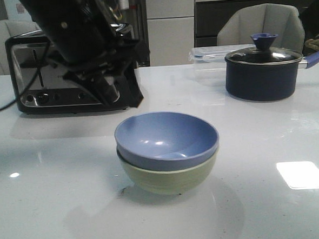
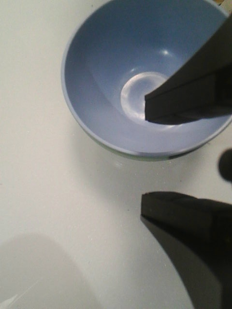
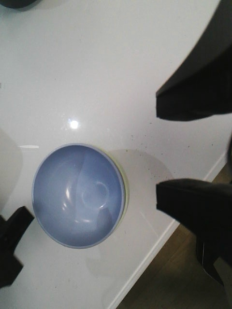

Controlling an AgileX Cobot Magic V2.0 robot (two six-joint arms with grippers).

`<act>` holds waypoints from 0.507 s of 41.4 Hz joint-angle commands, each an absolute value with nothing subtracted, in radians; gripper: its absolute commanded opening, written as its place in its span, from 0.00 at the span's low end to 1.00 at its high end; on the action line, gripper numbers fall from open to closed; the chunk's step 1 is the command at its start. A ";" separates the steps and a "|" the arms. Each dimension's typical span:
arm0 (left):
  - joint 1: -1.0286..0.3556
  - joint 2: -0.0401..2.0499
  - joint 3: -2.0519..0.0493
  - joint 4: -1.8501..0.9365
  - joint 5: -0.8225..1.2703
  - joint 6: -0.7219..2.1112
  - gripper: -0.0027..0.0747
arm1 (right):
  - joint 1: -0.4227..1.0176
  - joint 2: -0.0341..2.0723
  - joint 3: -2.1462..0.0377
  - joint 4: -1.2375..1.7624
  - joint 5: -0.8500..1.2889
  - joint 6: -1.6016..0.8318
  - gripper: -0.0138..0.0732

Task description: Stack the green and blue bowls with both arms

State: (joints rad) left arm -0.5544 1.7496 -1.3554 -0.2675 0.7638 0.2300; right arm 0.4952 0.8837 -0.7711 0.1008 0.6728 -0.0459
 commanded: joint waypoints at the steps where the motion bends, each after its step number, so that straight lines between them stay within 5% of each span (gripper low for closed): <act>1: -0.562 1.592 -1.347 -0.260 0.744 0.229 0.55 | 0.495 0.878 -0.797 0.095 0.615 -0.058 0.63; 21: -0.562 1.028 -0.975 -0.166 0.746 0.229 0.55 | 0.495 0.878 -0.797 0.095 0.614 -0.058 0.63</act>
State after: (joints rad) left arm -0.5544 1.1247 -0.9992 -0.1635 0.7932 0.2300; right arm 0.4952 0.8837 -0.7711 0.1008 0.6728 -0.0477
